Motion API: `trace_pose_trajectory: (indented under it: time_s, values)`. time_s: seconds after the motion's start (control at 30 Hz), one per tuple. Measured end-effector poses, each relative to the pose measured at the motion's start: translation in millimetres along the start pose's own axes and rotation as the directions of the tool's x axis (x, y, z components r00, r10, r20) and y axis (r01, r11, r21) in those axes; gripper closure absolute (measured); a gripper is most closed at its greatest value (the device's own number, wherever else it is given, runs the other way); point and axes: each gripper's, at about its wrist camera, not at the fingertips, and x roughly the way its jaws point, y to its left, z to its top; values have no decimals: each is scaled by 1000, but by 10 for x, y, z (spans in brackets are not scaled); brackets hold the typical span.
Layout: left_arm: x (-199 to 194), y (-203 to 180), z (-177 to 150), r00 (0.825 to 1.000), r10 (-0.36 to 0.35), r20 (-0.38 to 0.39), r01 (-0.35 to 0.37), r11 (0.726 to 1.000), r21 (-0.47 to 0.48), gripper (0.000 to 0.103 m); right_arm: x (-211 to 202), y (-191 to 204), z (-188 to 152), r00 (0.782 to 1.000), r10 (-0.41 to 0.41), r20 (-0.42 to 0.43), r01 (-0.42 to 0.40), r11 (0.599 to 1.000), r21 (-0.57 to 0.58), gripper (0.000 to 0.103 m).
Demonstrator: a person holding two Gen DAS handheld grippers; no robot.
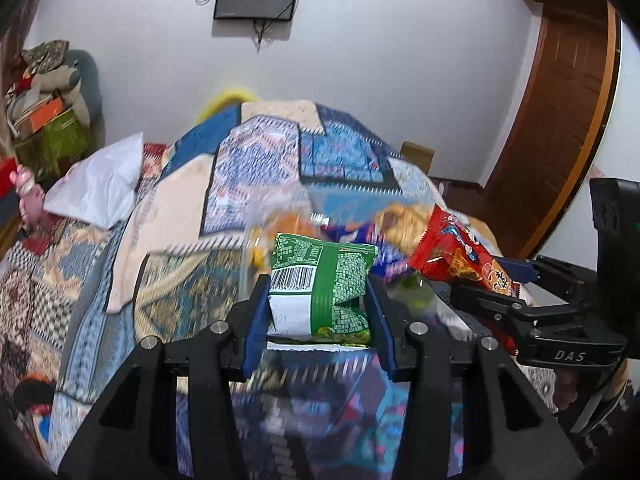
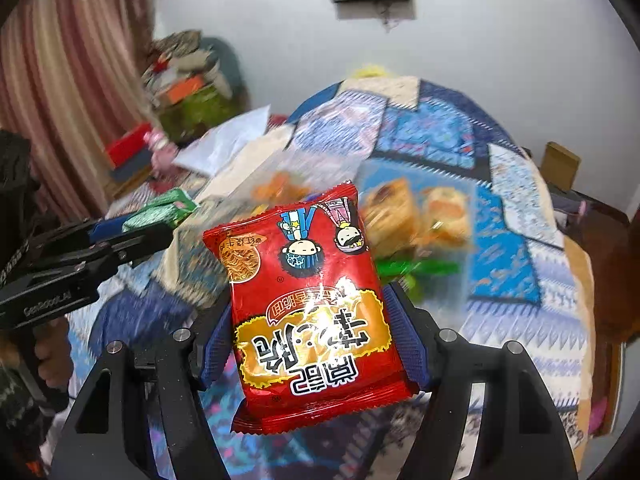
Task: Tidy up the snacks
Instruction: 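Lower green bag and red noodle-snack bag into the clear box and release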
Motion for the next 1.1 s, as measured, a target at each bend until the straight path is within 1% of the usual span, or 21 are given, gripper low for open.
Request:
trace_pose_trajectory:
  time_s: [0.07,0.2,0.33,0.43,0.5,0.53,0.57,0.6,0.77,0.97,1.07,1.1]
  values:
    - [108,-20,133,1000,11,17,-11,1000,9,57,3,-51,69,1000,-17,21,17,1000,19,36]
    - [386,23,312,1000,20,15,-20,1000,4,57,108,-149,246,997,-48,58,45,998,50,36]
    - [687,107,350,999,43,-14,-43,999,-4,57,257,-211,340,997,-50,62,46,997,70,36]
    - [882,152,306,998,39,-47,-40,999,0,57,406,-235,361,998,-54,43,50,996,80,35]
    - [972,159,255,997,48,-62,-48,999,5,54,503,-240,350,997,-79,25,76,993,85,34]
    - [997,161,238,996,48,-72,-47,999,6,46,513,-241,342,997,-79,16,78,994,81,30]
    - [1012,168,218,996,45,-77,-45,999,3,43,527,-238,335,997,-76,7,76,994,76,28]
    - [1014,169,204,996,43,-76,-43,999,0,43,520,-225,322,997,-72,4,72,995,70,25]
    - [892,197,188,997,21,-77,-23,999,-27,43,396,-214,298,998,-70,5,70,996,59,24]
    - [475,133,231,1000,20,-20,-20,1000,-18,43,61,-226,347,996,-61,62,55,995,87,24]
    - [188,64,253,1000,13,27,-12,1000,-9,43,-175,-187,350,993,-62,101,53,994,91,24]
    - [41,22,263,999,6,53,-6,1000,1,43,-252,-160,348,991,-67,114,57,994,88,24]
